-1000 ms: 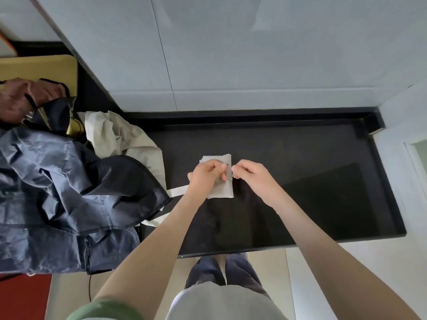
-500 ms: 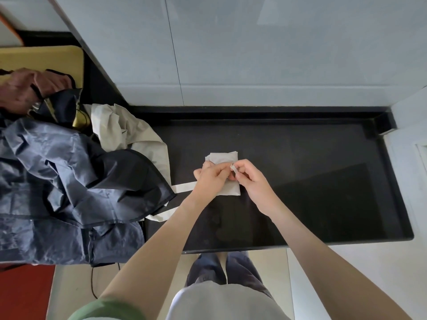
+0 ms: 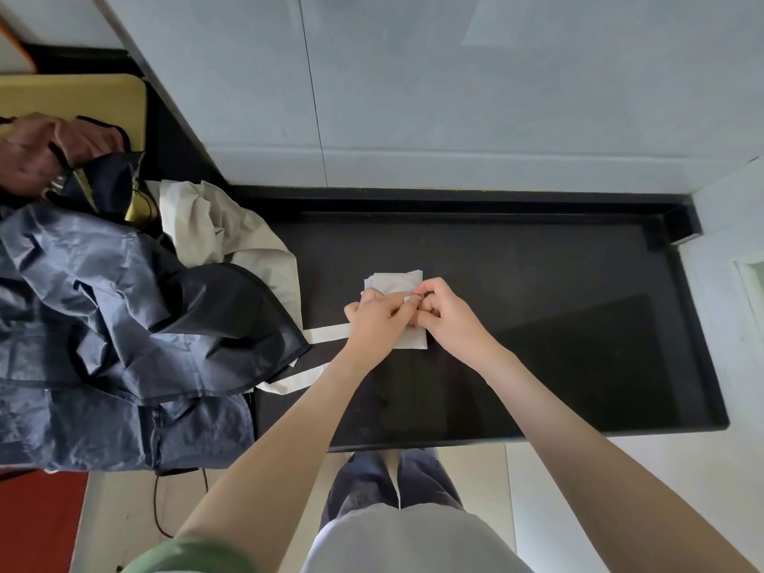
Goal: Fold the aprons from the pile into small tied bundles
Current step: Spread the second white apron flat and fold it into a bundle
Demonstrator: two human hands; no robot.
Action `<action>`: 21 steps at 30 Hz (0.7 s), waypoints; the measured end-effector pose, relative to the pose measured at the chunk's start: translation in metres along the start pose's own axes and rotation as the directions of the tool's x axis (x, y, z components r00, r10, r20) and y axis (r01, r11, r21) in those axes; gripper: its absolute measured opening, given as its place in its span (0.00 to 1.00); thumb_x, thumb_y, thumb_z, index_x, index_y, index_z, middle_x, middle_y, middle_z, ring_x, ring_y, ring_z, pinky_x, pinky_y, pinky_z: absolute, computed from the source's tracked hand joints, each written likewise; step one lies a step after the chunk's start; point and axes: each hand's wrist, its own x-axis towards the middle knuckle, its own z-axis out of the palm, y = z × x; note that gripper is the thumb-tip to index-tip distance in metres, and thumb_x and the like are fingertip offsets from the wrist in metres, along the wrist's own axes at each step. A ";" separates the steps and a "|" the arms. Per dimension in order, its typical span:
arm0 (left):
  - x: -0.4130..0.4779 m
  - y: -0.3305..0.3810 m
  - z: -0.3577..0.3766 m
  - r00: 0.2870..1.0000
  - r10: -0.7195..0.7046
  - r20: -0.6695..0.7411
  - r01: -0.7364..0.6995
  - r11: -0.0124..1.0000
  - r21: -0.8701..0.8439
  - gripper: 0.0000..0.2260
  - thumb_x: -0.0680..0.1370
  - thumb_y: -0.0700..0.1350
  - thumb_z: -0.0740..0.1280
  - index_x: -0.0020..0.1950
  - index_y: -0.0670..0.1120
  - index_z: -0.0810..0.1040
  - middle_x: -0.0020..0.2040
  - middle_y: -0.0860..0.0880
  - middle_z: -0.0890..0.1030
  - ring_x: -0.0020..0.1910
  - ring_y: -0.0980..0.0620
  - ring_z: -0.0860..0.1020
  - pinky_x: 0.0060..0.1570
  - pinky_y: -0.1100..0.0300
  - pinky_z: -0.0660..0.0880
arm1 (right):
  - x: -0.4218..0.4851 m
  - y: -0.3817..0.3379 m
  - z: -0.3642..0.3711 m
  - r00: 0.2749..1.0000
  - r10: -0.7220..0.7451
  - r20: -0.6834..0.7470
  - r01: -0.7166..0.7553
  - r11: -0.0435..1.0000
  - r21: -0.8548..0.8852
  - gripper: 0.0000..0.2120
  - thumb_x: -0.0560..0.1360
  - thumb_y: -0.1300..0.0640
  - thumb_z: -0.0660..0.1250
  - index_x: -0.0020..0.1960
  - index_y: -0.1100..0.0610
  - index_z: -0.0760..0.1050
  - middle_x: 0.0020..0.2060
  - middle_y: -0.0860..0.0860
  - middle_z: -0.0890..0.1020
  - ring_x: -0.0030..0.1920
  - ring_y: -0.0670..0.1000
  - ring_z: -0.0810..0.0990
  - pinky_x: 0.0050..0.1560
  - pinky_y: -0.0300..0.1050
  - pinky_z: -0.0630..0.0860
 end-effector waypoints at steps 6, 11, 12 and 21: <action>0.002 -0.001 -0.008 0.999 -0.030 0.034 0.036 0.980 -0.197 0.08 0.82 0.47 0.59 0.51 0.52 0.77 0.37 0.62 0.76 0.50 0.71 0.64 0.60 0.57 0.59 | -0.002 0.005 -0.008 0.995 0.098 0.009 -0.098 0.995 0.017 0.09 0.78 0.55 0.67 0.54 0.53 0.68 0.42 0.58 0.80 0.39 0.44 0.75 0.39 0.34 0.70; 0.004 -0.004 -0.009 0.999 -0.013 0.042 0.023 0.968 -0.250 0.04 0.81 0.47 0.60 0.48 0.52 0.73 0.35 0.60 0.82 0.54 0.63 0.71 0.65 0.51 0.63 | -0.004 0.008 -0.006 0.999 0.042 0.011 -0.042 0.999 0.002 0.04 0.78 0.59 0.65 0.52 0.52 0.72 0.39 0.58 0.79 0.40 0.49 0.76 0.45 0.40 0.73; 0.005 -0.007 -0.008 0.999 -0.008 0.048 0.021 0.965 -0.262 0.05 0.81 0.47 0.60 0.47 0.53 0.74 0.35 0.59 0.82 0.55 0.60 0.73 0.66 0.50 0.63 | -0.004 0.008 -0.006 0.999 0.039 0.020 -0.039 0.999 0.016 0.04 0.78 0.60 0.65 0.52 0.53 0.73 0.38 0.57 0.79 0.40 0.48 0.76 0.45 0.40 0.73; 0.004 -0.007 -0.013 0.992 -0.004 0.125 0.050 0.928 -0.370 0.13 0.76 0.59 0.59 0.35 0.61 0.79 0.35 0.60 0.81 0.61 0.44 0.72 0.67 0.41 0.61 | -0.004 0.004 -0.011 0.990 0.112 0.080 -0.128 0.967 0.221 0.04 0.78 0.62 0.65 0.48 0.58 0.78 0.32 0.47 0.77 0.28 0.39 0.71 0.32 0.32 0.67</action>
